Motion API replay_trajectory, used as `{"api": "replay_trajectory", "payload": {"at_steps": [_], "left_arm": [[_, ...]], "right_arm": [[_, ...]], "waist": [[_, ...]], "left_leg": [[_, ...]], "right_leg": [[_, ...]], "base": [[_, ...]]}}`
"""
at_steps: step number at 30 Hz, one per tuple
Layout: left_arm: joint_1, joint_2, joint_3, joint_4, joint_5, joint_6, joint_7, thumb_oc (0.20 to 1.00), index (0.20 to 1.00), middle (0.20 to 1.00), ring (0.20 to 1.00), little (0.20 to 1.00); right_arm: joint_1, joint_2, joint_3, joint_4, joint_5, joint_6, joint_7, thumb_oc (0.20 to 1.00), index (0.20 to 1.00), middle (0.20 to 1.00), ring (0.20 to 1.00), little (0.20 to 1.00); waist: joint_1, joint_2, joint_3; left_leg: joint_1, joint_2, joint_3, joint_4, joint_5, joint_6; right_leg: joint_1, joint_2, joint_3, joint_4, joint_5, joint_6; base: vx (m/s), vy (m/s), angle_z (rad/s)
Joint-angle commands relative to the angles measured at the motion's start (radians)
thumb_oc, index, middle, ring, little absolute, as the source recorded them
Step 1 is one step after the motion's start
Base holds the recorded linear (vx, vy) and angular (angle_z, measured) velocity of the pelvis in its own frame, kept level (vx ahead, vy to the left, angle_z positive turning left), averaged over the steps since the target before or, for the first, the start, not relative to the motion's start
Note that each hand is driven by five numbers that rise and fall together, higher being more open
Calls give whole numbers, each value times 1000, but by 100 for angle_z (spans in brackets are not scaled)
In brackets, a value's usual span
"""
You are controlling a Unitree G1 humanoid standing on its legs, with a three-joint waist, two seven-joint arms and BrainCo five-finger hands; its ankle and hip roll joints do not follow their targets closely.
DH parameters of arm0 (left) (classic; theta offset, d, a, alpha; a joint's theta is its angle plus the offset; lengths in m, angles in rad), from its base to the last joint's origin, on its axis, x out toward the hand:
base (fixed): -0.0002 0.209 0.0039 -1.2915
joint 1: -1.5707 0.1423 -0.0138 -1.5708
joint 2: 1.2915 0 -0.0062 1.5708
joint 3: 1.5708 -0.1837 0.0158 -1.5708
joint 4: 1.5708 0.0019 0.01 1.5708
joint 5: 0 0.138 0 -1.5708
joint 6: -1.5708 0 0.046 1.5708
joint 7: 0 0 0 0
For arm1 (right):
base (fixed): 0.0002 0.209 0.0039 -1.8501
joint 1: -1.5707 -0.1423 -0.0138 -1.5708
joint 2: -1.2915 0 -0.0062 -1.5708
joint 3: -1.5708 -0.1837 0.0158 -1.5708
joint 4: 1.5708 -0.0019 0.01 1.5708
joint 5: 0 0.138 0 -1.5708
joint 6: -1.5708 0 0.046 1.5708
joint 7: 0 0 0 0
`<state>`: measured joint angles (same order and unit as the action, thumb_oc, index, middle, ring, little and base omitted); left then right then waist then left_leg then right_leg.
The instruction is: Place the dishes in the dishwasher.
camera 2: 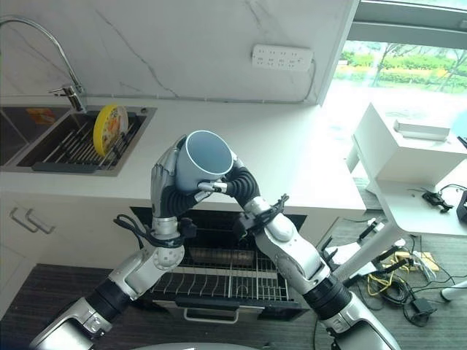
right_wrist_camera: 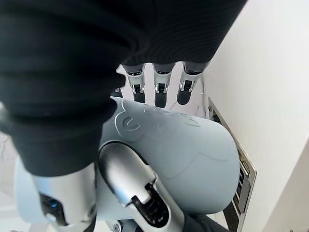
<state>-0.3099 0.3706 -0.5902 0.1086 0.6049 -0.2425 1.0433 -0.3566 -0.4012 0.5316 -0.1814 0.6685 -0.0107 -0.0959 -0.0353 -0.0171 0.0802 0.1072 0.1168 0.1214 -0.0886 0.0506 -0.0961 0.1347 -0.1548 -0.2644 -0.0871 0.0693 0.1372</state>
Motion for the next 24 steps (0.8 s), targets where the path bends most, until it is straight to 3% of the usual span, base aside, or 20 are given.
{"api": "replay_trajectory", "payload": {"at_steps": [1,14,15,16,18,19,24], "left_arm": [[-77,3,-84,27,-1,-49,-19,200,200,200,200,200],[-85,-7,-115,8,-6,-64,-57,200,200,200,200,200],[-90,-6,-120,7,7,-67,-62,200,200,200,200,200],[-93,-5,-128,4,4,-65,-68,200,200,200,200,200],[-103,-4,-153,7,16,-70,-78,200,200,200,200,200],[-103,-4,-156,9,18,-72,-81,200,200,200,200,200],[-111,0,-179,19,13,-78,-99,200,200,200,200,200]], "right_arm": [[-162,52,-18,-49,-10,-96,-1,1000,1000,1000,1000,1000],[-200,53,2,-53,-62,-122,-17,1000,1000,1000,1000,1000],[-205,53,6,-53,-56,-125,-15,793,793,793,793,793],[-210,56,11,-51,-57,-127,-14,771,771,771,771,771],[-225,65,22,-48,-61,-133,-16,366,366,366,366,366],[-229,65,22,-49,-60,-133,-18,200,200,200,200,200],[-245,70,31,-42,-48,-141,-23,200,200,200,200,200]], "waist": [[31,-20,8],[38,-21,12],[38,-21,13],[38,-20,13],[39,-18,12],[39,-18,12],[39,-17,11]], "left_leg": [[25,31,56,43,-111,12],[26,29,55,46,-116,15],[26,29,55,47,-116,15],[26,28,55,46,-117,15],[26,28,54,46,-117,15],[26,28,54,46,-118,15],[27,27,55,45,-118,16]], "right_leg": [[3,-53,11,79,-118,43],[6,-54,5,83,-122,41],[6,-54,5,83,-122,42],[6,-54,5,84,-123,41],[5,-55,5,85,-124,41],[5,-55,5,85,-124,42],[6,-55,4,85,-125,42]], "base": [[0,0,0],[0,0,0],[0,0,0],[0,0,0],[0,0,0],[0,0,0],[0,0,0]]}}
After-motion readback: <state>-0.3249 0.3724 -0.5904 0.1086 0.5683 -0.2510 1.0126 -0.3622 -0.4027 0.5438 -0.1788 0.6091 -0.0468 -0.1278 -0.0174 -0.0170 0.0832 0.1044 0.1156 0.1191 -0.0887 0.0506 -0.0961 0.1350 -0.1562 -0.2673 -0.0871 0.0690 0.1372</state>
